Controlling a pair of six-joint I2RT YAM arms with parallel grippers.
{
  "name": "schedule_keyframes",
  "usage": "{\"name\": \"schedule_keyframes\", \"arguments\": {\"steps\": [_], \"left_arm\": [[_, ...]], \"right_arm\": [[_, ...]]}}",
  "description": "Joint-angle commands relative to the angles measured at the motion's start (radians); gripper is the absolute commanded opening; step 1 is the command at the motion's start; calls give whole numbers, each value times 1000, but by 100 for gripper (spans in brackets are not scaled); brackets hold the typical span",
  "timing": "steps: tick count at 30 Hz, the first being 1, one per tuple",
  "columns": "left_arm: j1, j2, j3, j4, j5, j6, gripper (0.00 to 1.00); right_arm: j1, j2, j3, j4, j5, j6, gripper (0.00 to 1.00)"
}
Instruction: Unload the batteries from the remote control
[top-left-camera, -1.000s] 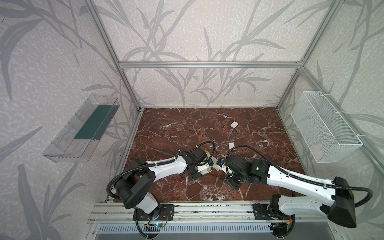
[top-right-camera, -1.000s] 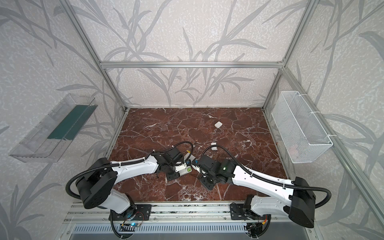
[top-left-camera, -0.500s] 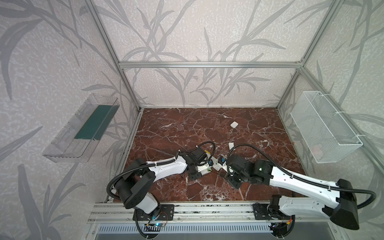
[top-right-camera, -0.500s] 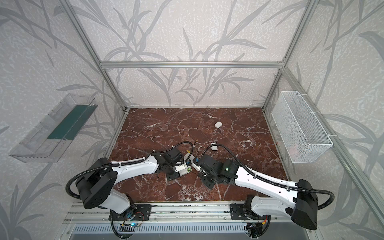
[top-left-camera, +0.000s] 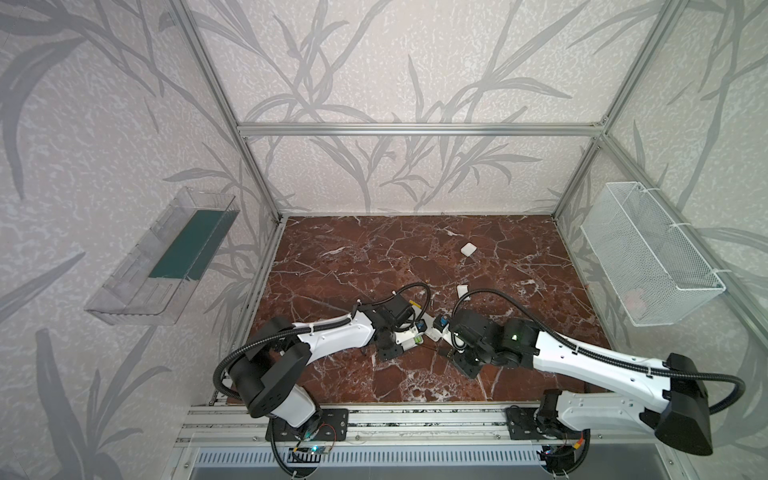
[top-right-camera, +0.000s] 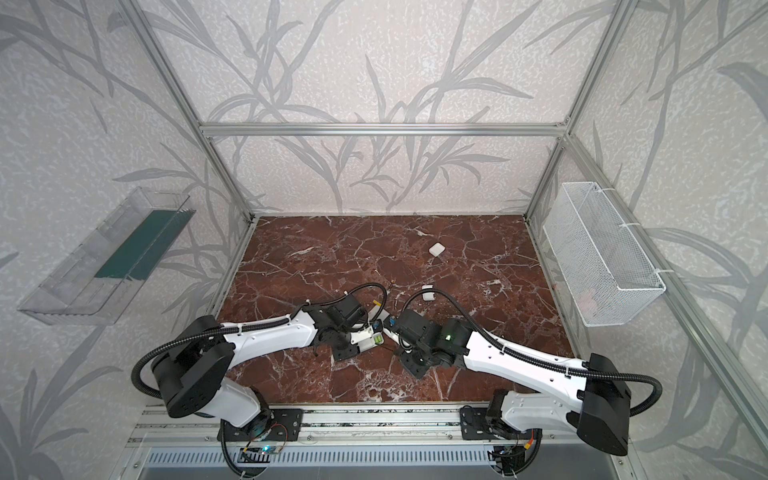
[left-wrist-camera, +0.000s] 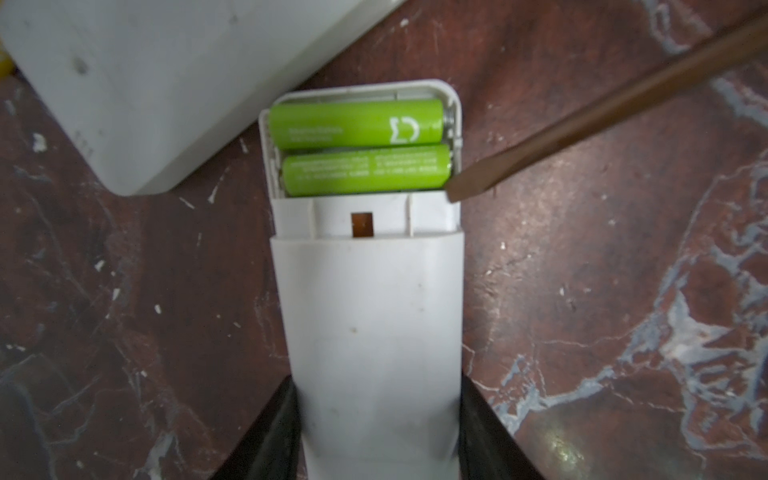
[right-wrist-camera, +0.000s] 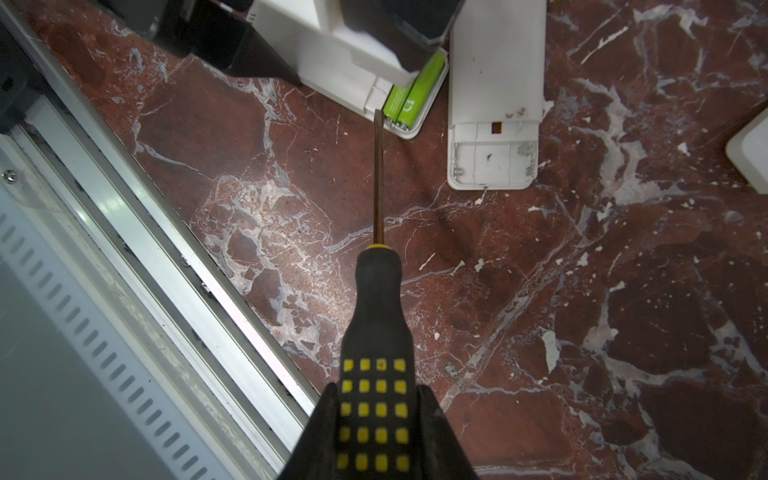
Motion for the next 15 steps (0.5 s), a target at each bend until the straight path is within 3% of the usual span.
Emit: {"name": "schedule_keyframes", "arguments": {"steps": [1, 15], "left_arm": [[-11, 24, 1, -19, 28, 13, 38], [-13, 26, 3, -19, 25, 13, 37]], "right_arm": [[4, -6, 7, -32, 4, 9, 0], [3, -36, 4, -54, 18, 10, 0]]}}
